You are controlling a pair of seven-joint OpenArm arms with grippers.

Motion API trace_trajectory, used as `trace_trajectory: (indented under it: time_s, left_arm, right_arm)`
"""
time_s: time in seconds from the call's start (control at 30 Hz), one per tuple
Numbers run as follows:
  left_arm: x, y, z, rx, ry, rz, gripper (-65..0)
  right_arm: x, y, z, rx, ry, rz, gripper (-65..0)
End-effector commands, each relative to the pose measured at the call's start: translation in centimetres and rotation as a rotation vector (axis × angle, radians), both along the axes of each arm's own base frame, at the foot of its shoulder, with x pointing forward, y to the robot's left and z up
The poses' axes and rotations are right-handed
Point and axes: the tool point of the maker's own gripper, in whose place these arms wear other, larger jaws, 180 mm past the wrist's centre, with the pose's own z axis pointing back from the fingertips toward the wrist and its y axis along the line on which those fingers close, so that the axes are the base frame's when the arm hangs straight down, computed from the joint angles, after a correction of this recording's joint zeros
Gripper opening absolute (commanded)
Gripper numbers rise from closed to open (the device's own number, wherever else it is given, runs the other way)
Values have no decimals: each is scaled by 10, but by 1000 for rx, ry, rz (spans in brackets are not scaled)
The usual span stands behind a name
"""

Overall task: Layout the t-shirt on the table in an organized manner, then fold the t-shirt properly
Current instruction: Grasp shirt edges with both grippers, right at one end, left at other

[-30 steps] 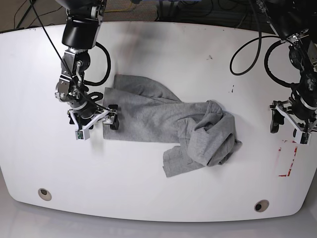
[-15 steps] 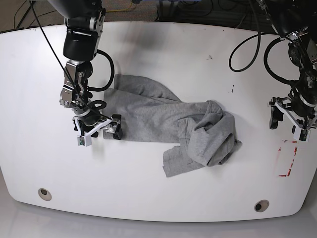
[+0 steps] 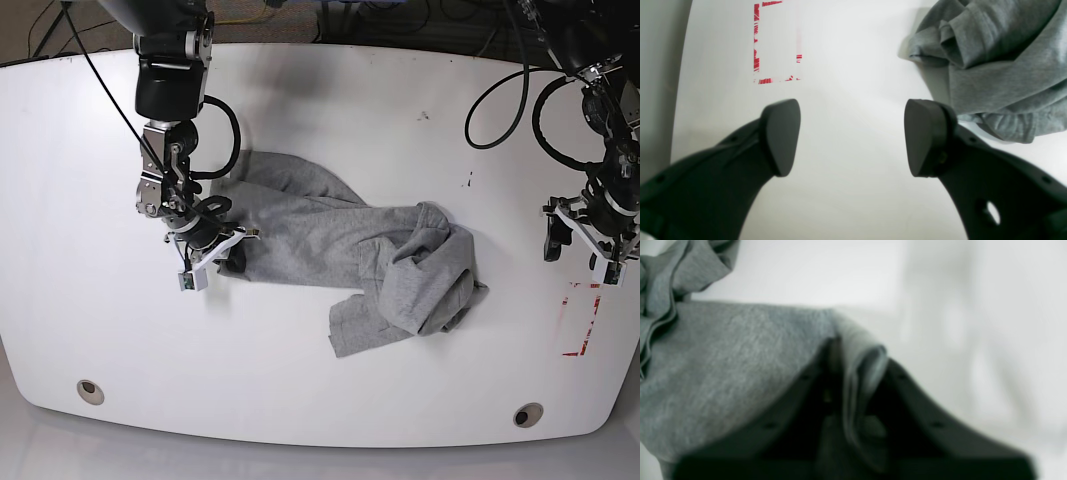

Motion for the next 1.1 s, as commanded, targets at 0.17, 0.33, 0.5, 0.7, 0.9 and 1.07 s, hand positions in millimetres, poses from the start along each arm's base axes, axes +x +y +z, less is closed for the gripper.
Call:
trace_trajectory:
  time_s: [0.17,0.33,0.5,0.7,0.9,1.07]
  left_arm:
    - [4,9,-12,-39,21,19,-200]
    - [13,8,-34,-121,40,35,-197]
    - [26,-3,-55,-207,55,35,-197]
    - [46,-30,-72,-344,59,31,-196]
    - [62,-68,-87,-462,86,-23,-199]
    - [74,-93,-88,-530,89,-40,-201]
  right_arm:
    - [-5,-25,22,-81,-62,5,-650]
    - [-16,-34,40,-136,-108,23,-650]
    - [-24,-37,46,-171,-105,41,-650]
    - [-33,-35,52,-189,-120,54,-650]
    - [-35,-32,56,-195,-132,61,-650]
    - [-36,-31,54,-194,-127,63,-650]
